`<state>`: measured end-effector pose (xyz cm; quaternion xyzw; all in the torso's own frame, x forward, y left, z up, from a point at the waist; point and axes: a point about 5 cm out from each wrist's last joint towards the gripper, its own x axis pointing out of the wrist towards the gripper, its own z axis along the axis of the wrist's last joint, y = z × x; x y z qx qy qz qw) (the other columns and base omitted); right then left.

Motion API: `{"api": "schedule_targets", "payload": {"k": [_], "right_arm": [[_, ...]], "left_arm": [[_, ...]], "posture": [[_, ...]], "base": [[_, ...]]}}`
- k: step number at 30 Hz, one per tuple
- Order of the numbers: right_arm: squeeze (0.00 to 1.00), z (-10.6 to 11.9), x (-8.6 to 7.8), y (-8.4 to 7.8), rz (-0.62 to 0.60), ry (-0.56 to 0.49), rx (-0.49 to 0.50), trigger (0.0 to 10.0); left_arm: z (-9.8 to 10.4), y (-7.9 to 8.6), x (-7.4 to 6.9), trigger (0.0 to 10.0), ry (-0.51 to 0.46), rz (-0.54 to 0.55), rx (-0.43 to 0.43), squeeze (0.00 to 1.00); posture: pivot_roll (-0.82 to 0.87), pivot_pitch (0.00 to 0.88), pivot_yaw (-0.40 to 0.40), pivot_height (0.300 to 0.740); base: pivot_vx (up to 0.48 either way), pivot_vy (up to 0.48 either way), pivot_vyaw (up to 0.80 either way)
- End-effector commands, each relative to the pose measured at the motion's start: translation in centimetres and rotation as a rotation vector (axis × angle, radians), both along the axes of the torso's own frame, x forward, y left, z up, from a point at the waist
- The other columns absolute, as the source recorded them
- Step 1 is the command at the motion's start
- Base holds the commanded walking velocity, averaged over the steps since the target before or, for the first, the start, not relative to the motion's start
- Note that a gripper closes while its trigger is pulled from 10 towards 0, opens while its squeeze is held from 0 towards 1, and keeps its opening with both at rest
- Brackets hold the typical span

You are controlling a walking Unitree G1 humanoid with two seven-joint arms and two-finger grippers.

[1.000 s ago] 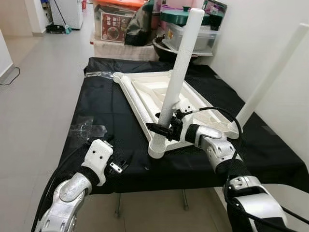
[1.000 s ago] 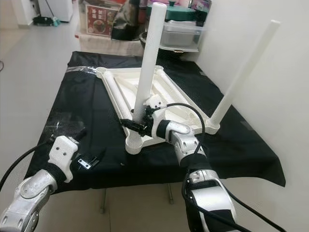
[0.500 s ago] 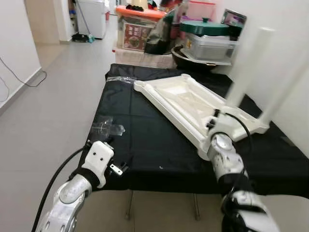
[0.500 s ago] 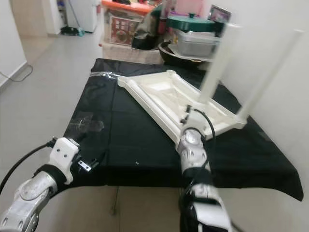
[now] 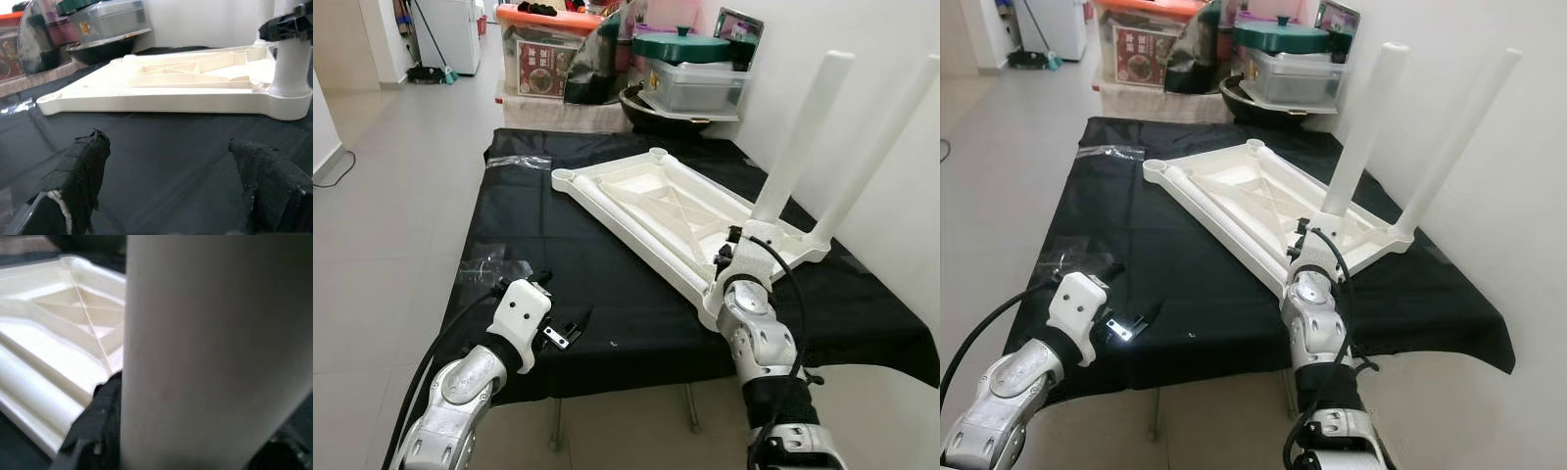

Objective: Building children table

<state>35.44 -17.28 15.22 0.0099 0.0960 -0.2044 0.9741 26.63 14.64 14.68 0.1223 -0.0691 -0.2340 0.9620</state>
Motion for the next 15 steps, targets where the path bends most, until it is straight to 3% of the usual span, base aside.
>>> {"api": "schedule_targets", "payload": {"k": [1,8,10,15], "right_arm": [[1.0,-0.2,-0.1,-1.5,-0.066,0.024,-0.009,10.0],[1.0,0.9,-0.9,-2.7,-0.124,-0.014,-0.023,10.0],[1.0,0.9,-1.7,-2.3,-0.103,-0.022,-0.029,10.0],[1.0,1.0,-1.8,-1.1,-0.026,-0.045,0.015,10.0]], "left_arm": [[-0.5,-0.2,-0.2,10.0,0.016,-0.004,-0.005,0.0],[-0.6,0.0,-0.2,10.0,0.019,-0.001,-0.003,0.0],[-0.6,0.1,-0.2,10.0,0.019,-0.002,0.0,0.0],[-0.6,-0.2,-0.1,10.0,0.02,-0.009,0.001,0.0]], "posture": [[0.09,0.0,-0.15,0.74],[0.09,0.0,-0.148,0.74],[0.08,0.0,-0.141,0.74],[0.08,0.0,-0.135,0.74]], "base": [[0.0,0.0,0.0],[0.0,0.0,0.0],[0.0,0.0,0.0],[0.0,0.0,0.0]]}}
